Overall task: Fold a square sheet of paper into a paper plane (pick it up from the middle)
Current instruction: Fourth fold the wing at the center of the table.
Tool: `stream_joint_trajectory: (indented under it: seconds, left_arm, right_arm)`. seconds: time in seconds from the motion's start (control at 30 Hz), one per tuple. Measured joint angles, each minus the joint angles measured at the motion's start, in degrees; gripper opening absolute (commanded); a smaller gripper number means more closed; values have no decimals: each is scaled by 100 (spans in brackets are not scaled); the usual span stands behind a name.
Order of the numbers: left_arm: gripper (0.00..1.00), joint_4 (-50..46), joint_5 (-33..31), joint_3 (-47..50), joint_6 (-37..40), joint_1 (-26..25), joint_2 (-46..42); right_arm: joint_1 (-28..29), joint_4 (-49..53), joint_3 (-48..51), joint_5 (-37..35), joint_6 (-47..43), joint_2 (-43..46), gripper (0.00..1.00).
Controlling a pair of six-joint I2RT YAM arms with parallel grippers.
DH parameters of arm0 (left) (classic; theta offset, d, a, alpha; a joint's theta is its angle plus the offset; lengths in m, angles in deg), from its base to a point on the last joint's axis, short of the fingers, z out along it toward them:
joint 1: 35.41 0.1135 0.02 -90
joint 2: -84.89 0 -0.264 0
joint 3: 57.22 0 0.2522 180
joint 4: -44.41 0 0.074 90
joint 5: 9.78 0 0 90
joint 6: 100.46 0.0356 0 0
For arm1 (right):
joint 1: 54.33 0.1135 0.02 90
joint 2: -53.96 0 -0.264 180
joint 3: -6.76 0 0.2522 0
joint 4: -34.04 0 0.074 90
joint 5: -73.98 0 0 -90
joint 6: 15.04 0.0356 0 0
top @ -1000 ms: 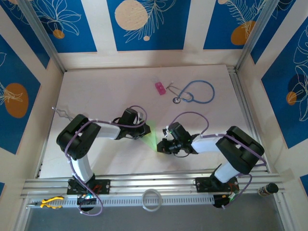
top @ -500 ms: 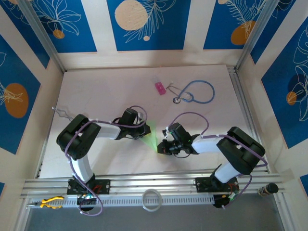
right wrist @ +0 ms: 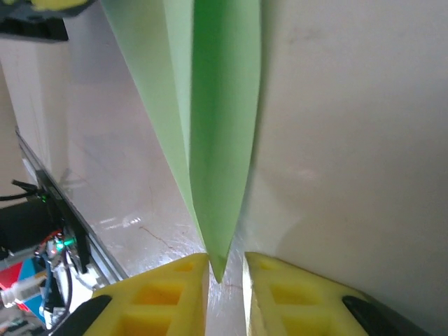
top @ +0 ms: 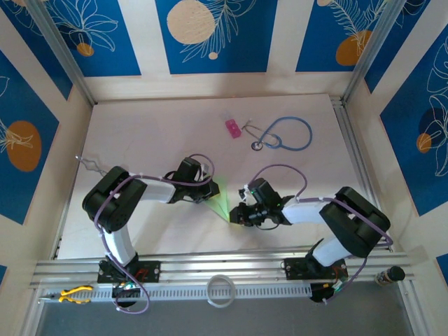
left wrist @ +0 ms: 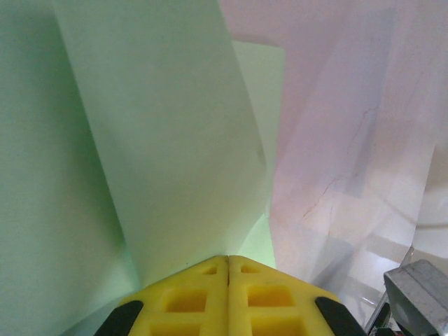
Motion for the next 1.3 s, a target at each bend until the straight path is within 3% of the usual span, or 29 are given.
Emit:
stream_joint_trajectory:
  seconds: [0.13, 0.3, 0.43, 0.77, 1.07, 1.3]
  left_arm:
    - [7, 28, 0, 11, -24, 0, 0]
    - [7, 90, -20, 42, -103, -2, 0]
    - [7, 155, -20, 72, -129, -2, 0]
    - [7, 229, -22, 96, -210, -24, 0]
    - [6, 227, -24, 96, -210, -24, 0]
    - [6, 221, -26, 96, -210, -26, 0]
  right_arm:
    - [-177, 9, 33, 81, 109, 352, 24]
    - [-267, 68, -85, 188, 146, 503, 10]
    - [-256, 105, -540, 382, 140, 149, 5]
    - [37, 168, -1392, 243, 151, -922, 2]
    - [57, 223, -1246, 109, 151, -1257, 2]
    - [105, -372, -885, 96, 214, -1222, 2]
